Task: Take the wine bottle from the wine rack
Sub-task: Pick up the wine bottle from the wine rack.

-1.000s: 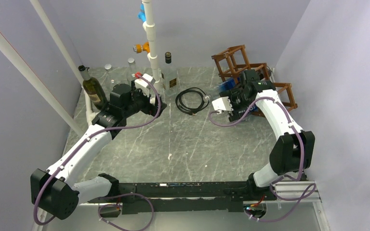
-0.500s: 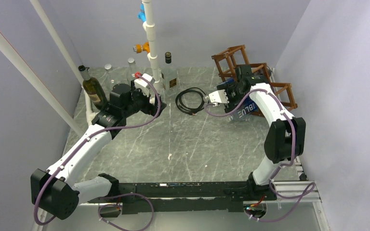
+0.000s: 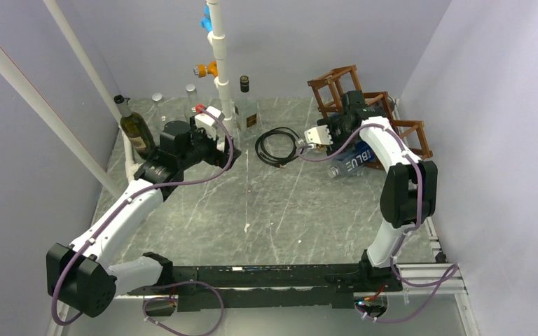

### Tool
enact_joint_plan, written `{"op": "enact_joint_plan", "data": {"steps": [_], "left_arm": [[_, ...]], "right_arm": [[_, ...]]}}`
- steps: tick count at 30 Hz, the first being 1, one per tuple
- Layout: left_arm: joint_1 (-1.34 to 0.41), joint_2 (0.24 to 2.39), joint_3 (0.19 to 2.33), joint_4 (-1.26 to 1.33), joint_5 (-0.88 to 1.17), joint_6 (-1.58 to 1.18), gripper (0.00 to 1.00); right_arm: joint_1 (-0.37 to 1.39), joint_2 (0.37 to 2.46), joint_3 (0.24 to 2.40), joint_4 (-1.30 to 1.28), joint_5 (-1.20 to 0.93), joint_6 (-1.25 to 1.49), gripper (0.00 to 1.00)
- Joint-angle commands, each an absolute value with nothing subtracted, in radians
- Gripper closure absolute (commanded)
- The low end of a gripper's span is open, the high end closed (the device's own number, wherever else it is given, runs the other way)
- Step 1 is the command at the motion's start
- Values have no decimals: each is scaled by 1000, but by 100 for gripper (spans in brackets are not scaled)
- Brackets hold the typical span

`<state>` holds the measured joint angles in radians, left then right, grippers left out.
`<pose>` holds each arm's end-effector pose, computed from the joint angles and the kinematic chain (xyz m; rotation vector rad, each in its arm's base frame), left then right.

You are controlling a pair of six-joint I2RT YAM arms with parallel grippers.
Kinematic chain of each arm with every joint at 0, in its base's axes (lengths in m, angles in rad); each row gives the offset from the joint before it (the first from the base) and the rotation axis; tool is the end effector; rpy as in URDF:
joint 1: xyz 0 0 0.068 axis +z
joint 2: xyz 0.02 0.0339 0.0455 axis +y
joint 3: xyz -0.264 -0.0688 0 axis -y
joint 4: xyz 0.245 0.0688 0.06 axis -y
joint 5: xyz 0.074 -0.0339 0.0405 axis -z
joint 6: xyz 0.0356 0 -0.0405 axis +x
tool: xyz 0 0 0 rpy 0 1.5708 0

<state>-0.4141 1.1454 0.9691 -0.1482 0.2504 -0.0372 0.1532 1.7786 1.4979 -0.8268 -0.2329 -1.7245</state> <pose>0.2396 -0.1149 0.3355 0.5286 1.8475 -0.5425 0.3694 0.0654 0.2644 -2.1766 1.5030 -0.2225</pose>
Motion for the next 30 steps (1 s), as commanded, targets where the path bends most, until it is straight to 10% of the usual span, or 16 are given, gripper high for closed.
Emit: {"op": "enact_joint_plan", "data": {"steps": [1,30], "left_arm": [[-407,1150,991,-133,276,-32,1],[-397,1191,1003,-147,295,-40,1]], "right_arm": [[125,1800,1560,-778,-205,-1735,27],[52,1949,1710,-882,-325,-1829,37]]}}
